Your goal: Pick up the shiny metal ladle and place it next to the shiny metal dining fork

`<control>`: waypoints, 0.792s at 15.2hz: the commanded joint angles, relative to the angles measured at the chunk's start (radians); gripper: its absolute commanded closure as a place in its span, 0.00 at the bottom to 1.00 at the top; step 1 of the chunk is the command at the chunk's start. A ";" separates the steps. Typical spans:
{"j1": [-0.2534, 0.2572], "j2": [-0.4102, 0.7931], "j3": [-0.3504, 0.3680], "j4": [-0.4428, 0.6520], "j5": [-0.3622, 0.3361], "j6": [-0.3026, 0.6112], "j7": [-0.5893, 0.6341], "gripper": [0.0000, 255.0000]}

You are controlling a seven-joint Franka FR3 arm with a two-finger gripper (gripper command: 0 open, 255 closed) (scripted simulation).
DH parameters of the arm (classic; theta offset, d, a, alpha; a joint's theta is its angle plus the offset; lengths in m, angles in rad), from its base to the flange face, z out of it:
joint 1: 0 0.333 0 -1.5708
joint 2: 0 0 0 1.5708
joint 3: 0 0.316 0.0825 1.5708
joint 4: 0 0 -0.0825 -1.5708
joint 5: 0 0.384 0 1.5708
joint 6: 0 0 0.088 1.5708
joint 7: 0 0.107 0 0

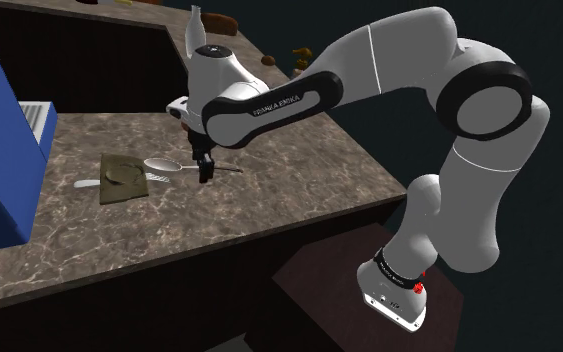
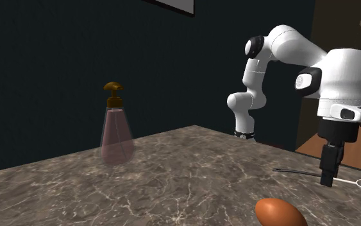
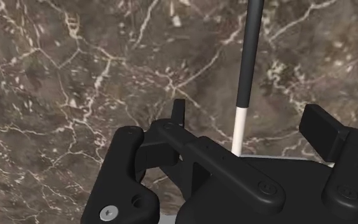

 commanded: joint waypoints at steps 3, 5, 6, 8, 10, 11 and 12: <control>0.007 -0.037 -0.004 0.017 -0.014 -0.053 0.010 0.00; 0.013 -0.070 -0.006 0.036 -0.025 -0.104 0.017 0.00; 0.013 -0.070 -0.006 0.036 -0.025 -0.104 0.017 0.00; 0.013 -0.070 -0.006 0.036 -0.025 -0.104 0.017 0.00; 0.013 -0.070 -0.006 0.036 -0.025 -0.104 0.017 0.00; 0.013 -0.070 -0.006 0.036 -0.025 -0.104 0.017 0.00; 0.013 -0.070 -0.006 0.036 -0.025 -0.104 0.017 0.00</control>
